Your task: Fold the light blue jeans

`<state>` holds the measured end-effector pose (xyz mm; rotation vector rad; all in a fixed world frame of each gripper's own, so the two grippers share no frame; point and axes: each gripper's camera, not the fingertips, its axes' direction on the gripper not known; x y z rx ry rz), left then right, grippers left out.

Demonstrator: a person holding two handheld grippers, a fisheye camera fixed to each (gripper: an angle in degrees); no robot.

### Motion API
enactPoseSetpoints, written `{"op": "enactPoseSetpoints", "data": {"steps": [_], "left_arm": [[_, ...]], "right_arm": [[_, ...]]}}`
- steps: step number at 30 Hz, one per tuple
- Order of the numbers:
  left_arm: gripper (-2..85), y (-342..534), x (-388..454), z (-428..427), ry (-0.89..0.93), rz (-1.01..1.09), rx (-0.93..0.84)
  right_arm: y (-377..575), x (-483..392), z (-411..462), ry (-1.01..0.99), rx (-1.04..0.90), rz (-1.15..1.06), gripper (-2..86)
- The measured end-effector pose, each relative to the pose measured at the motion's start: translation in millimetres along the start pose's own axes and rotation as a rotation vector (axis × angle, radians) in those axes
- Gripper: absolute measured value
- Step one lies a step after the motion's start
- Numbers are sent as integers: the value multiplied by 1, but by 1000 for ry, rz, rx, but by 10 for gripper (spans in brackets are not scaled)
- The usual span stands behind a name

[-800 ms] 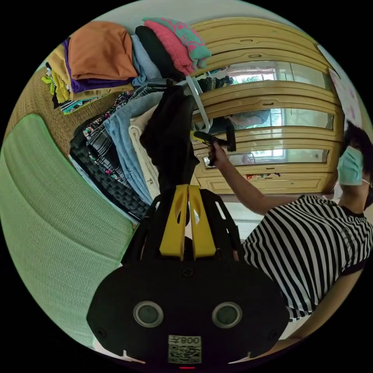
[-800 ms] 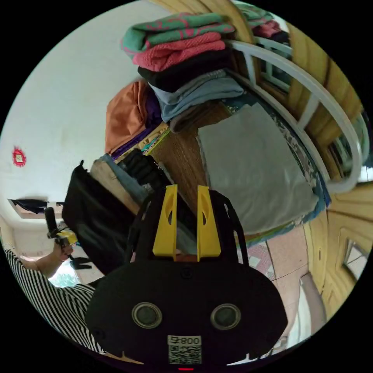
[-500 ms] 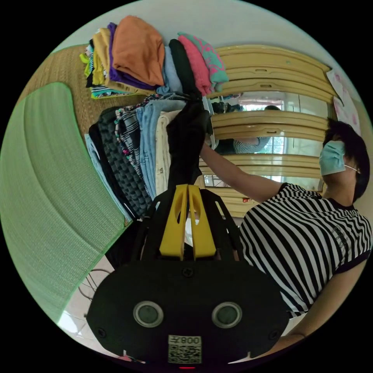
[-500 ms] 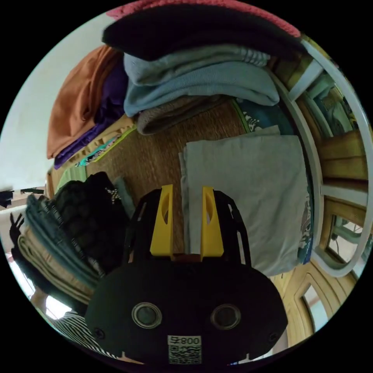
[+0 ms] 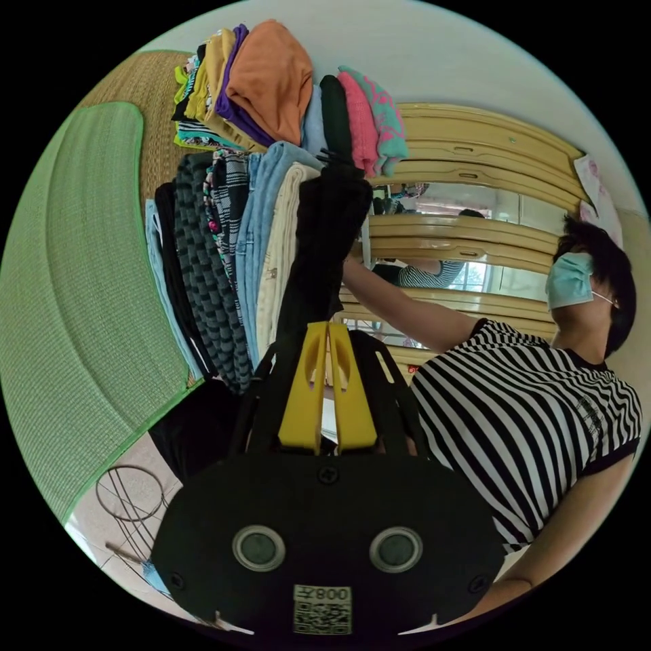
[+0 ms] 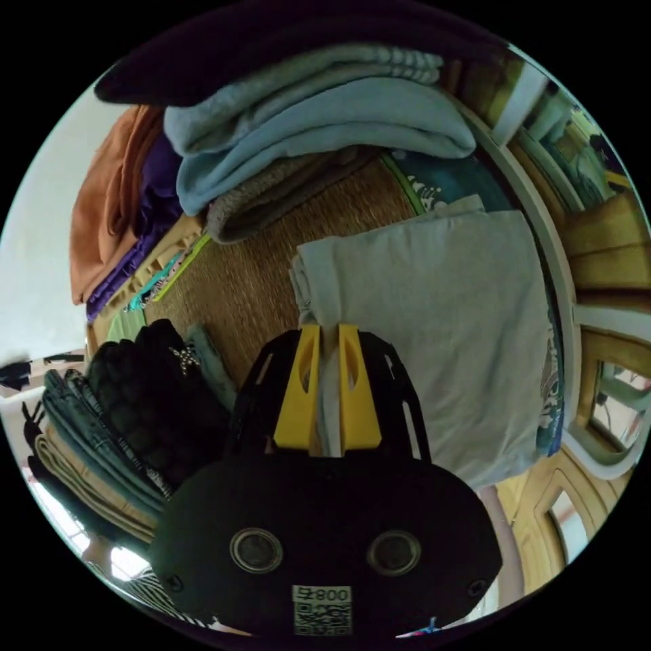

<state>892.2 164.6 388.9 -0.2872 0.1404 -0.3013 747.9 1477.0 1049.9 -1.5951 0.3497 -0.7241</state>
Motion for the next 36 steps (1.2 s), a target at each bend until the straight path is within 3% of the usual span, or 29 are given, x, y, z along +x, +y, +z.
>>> {"op": "enactPoseSetpoints", "data": {"steps": [6,11,19,26,33,36], "left_arm": [[2,17,-46,-6,37,14,52],[2,41,-96,-11,178,13,160],[2,87,-165,-32,241,93,262],[5,124,-243,-70,306,215,378],[25,135,-303,-140,366,469,488],[57,145,-323,-174,240,563,488]], "right_arm": [[24,105,-118,-226,180,95,40],[69,197,-267,-390,421,174,32],[87,228,-498,-561,757,27,22],[84,142,-744,-702,1013,-367,17],[87,-40,-915,-604,989,-639,14],[83,-119,-979,-657,1004,-733,14]]}}
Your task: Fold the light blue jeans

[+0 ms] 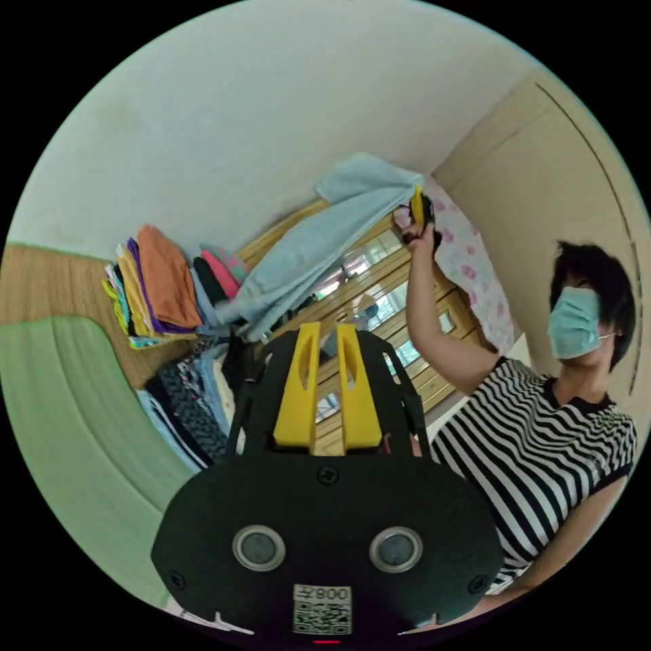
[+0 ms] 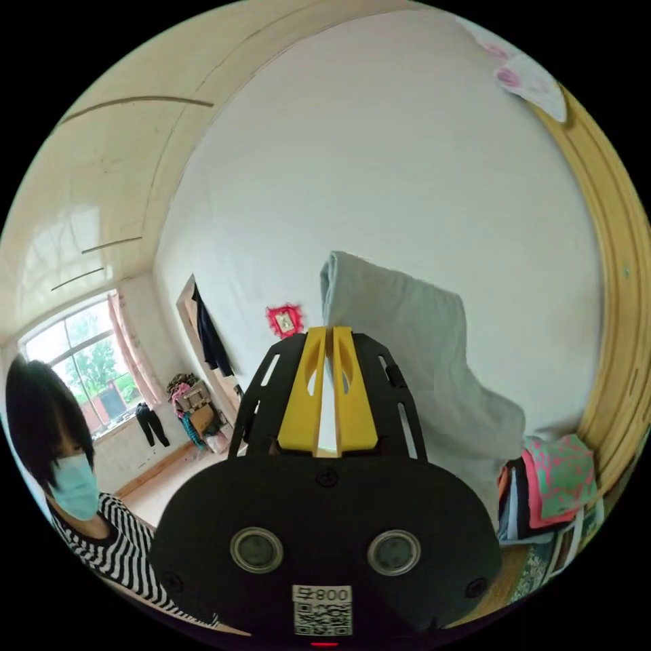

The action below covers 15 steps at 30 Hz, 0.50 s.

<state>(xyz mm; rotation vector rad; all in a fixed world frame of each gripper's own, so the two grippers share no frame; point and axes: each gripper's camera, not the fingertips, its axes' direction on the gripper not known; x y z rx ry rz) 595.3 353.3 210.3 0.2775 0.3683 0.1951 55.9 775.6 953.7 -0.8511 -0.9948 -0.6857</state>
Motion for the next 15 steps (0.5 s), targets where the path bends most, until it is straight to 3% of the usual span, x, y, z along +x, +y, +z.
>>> {"op": "enactPoseSetpoints", "data": {"steps": [9,15], "left_arm": [[148,49,-31,-74,-185,151,-37],[173,108,-44,-133,-520,188,45]], "right_arm": [[-166,-137,95,-158,-157,-114,13],[-196,-190,143,-446,-280,-78,13]]}}
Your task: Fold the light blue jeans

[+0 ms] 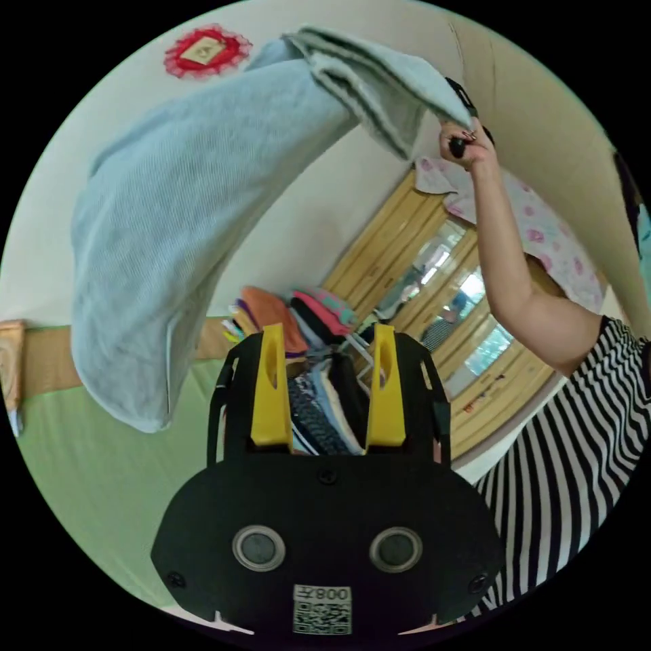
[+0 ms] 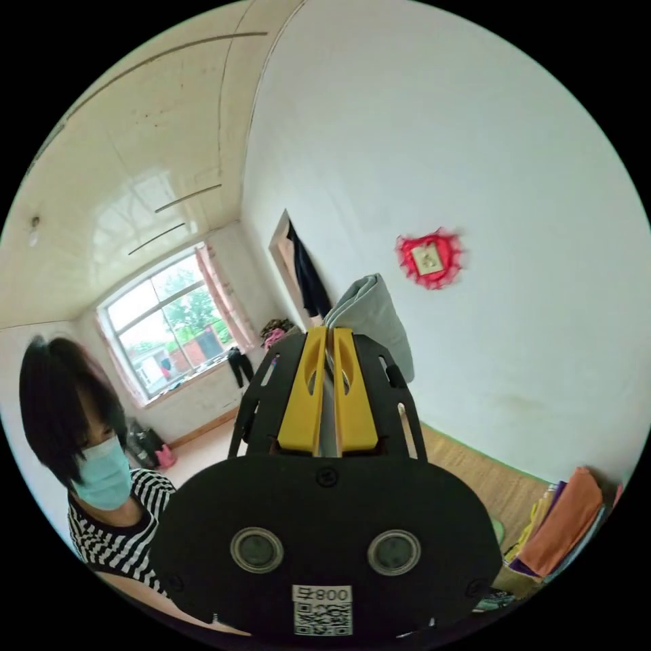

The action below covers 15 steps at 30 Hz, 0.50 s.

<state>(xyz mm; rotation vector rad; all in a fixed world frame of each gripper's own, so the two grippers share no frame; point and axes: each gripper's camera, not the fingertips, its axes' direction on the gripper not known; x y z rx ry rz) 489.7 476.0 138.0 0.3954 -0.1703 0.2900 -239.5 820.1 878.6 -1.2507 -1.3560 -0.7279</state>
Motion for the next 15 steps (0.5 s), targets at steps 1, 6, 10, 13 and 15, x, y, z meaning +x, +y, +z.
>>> {"op": "enactPoseSetpoints", "data": {"steps": [1,6,10,13,15], "left_arm": [[174,16,-10,-14,-79,-26,21],[174,88,-55,-75,-310,-220,122],[171,137,-91,-114,-437,-317,116],[168,162,-114,-136,-477,-347,116],[165,174,-130,-150,-488,-364,118]], "right_arm": [[-6,-7,13,-58,-23,4,13],[-36,-40,69,-252,-149,19,13],[-64,-75,108,-344,-238,29,14],[-89,-104,131,-363,-308,18,14],[-107,-121,146,-350,-344,17,14]]}}
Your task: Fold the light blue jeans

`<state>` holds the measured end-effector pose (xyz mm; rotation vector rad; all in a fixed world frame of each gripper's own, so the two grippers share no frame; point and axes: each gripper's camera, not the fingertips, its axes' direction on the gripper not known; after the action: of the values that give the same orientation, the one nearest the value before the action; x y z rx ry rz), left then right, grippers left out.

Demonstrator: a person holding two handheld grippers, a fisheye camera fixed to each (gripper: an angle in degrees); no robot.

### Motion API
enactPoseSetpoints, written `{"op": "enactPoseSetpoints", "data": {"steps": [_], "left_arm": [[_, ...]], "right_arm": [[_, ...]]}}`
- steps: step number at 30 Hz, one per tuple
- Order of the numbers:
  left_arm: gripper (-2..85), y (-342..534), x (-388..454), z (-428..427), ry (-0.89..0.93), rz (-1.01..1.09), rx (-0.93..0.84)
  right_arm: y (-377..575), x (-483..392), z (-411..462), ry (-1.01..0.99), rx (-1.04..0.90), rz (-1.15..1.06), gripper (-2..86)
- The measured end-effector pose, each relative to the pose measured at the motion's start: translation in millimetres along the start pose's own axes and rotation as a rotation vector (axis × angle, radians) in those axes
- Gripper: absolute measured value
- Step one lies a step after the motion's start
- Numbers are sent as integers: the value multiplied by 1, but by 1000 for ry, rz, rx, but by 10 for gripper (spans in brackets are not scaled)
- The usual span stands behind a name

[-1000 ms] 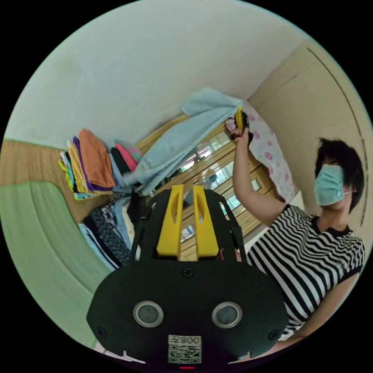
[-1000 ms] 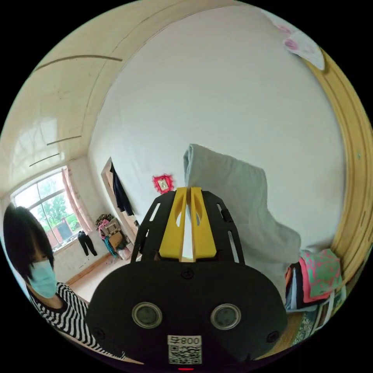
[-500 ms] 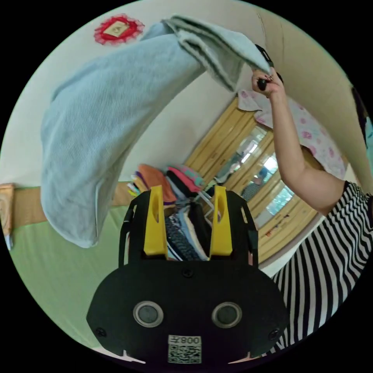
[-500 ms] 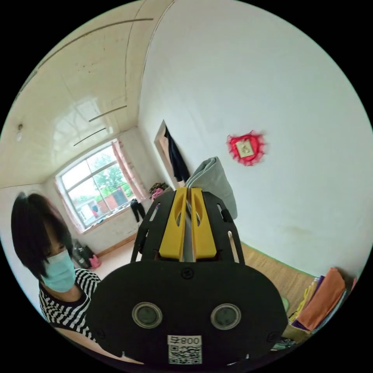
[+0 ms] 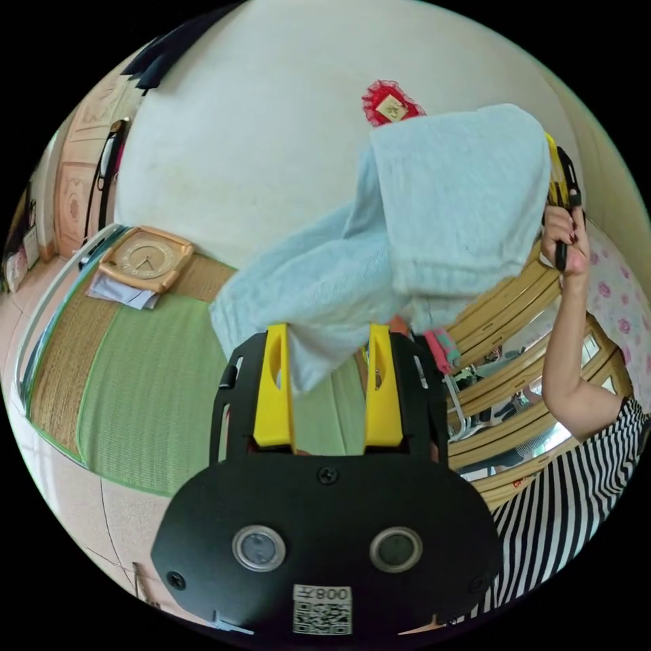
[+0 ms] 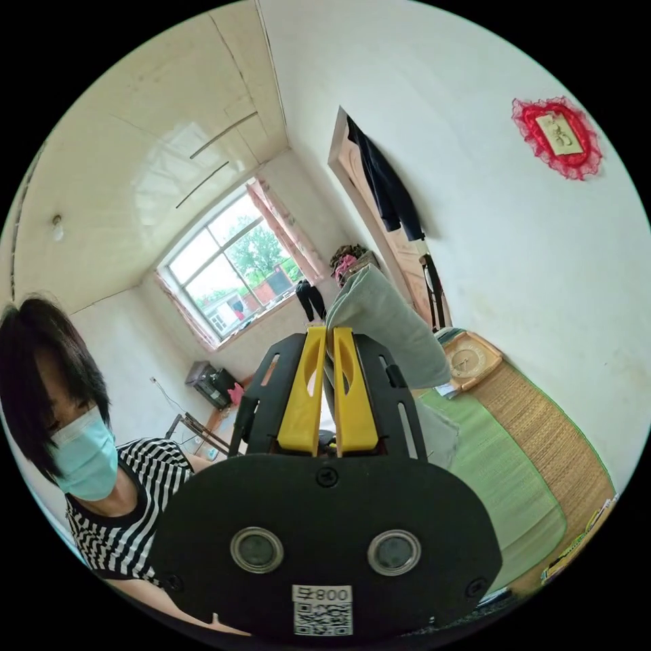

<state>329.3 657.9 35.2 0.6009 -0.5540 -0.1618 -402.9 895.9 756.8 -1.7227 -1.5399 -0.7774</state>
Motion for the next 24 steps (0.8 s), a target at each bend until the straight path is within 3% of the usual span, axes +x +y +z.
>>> {"op": "enactPoseSetpoints", "data": {"steps": [12,16,19,24], "left_arm": [[157,26,-131,-40,124,-21,72],[174,45,-121,-10,231,82,-103],[174,50,-114,28,177,162,-227],[122,43,-133,71,57,109,-319]], "right_arm": [[-130,-45,48,47,-60,111,16],[-149,-65,50,44,-39,145,17],[-157,-82,45,58,2,169,16],[-168,-104,38,41,81,203,17]]}}
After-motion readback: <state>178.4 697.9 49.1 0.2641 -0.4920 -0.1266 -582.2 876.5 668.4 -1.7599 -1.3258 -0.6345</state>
